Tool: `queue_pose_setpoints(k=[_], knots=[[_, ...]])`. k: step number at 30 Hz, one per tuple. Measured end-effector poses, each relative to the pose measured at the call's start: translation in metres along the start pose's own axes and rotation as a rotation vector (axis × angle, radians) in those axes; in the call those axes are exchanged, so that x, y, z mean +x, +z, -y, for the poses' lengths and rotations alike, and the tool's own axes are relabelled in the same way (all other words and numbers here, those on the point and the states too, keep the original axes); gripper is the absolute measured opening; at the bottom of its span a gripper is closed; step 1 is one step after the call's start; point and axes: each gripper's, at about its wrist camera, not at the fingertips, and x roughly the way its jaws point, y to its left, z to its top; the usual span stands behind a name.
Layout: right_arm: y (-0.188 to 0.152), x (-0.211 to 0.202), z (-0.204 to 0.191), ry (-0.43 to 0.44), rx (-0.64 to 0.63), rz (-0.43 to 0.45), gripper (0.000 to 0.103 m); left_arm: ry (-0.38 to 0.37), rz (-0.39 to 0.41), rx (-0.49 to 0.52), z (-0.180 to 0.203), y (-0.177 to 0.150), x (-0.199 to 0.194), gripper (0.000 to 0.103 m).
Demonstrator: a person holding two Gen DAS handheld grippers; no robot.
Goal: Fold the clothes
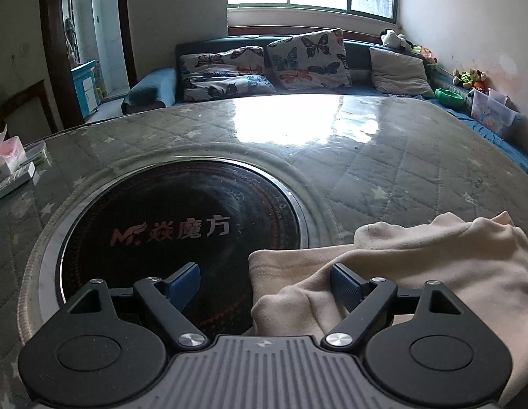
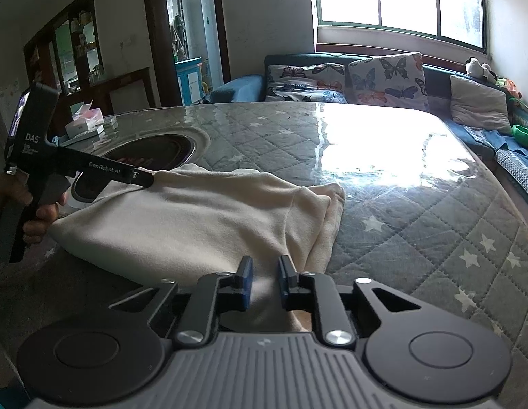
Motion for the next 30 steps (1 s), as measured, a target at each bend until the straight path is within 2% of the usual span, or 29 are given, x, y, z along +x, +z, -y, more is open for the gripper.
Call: queue_pose_setpoints(k=[3,5,7,13,17,22,30], knots=[[0.004,-0.001,-0.003,-0.003,-0.010,-0.001,0.021,-0.002,0.013,-0.006,-0.004,-0.001,-0.011,0.090],[0.009,-0.003,-0.009,-0.003,-0.039,0.003,0.039,-0.003,0.022,-0.020,-0.009,-0.003,-0.018,0.093],[0.014,-0.004,-0.017,0.003,-0.088,0.008,0.045,-0.006,0.027,-0.041,-0.015,-0.004,-0.026,0.095],[0.028,0.002,-0.058,0.088,-0.236,-0.002,0.048,-0.003,0.034,-0.105,-0.035,-0.012,-0.045,0.101],[0.037,0.011,-0.097,0.175,-0.369,-0.017,0.051,0.010,0.024,-0.146,-0.048,-0.017,-0.053,0.103],[0.040,0.023,-0.147,0.265,-0.540,-0.044,0.052,-0.017,-0.001,-0.240,-0.063,-0.022,-0.057,0.103],[0.032,0.040,-0.199,0.302,-0.722,-0.079,0.049,-0.083,-0.061,-0.365,-0.072,-0.031,-0.058,0.103]])
